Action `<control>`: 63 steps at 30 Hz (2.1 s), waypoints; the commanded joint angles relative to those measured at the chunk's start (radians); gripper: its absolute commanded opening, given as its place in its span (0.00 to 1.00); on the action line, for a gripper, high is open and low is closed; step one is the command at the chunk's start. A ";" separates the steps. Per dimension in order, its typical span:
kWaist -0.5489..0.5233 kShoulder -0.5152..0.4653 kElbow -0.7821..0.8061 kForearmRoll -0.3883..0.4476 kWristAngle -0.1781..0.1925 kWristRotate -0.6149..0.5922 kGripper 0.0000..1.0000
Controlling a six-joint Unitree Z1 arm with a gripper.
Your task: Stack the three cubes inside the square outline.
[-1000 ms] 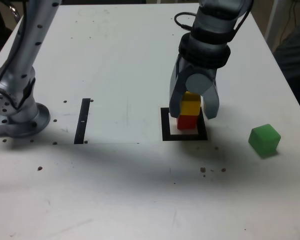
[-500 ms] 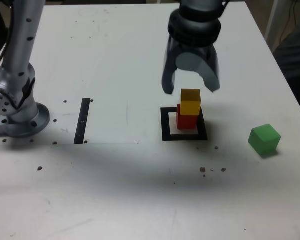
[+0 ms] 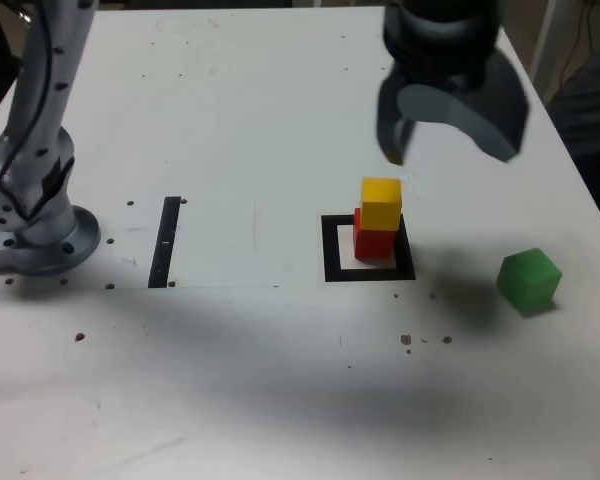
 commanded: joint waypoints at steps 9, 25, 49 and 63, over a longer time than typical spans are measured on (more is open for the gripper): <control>-0.027 0.113 -0.175 0.004 -0.013 0.154 1.00; -0.004 0.251 -0.271 -0.009 -0.032 0.523 1.00; -0.015 0.426 -0.436 0.036 -0.097 0.618 0.93; -0.017 0.452 -0.445 0.032 -0.110 0.569 0.37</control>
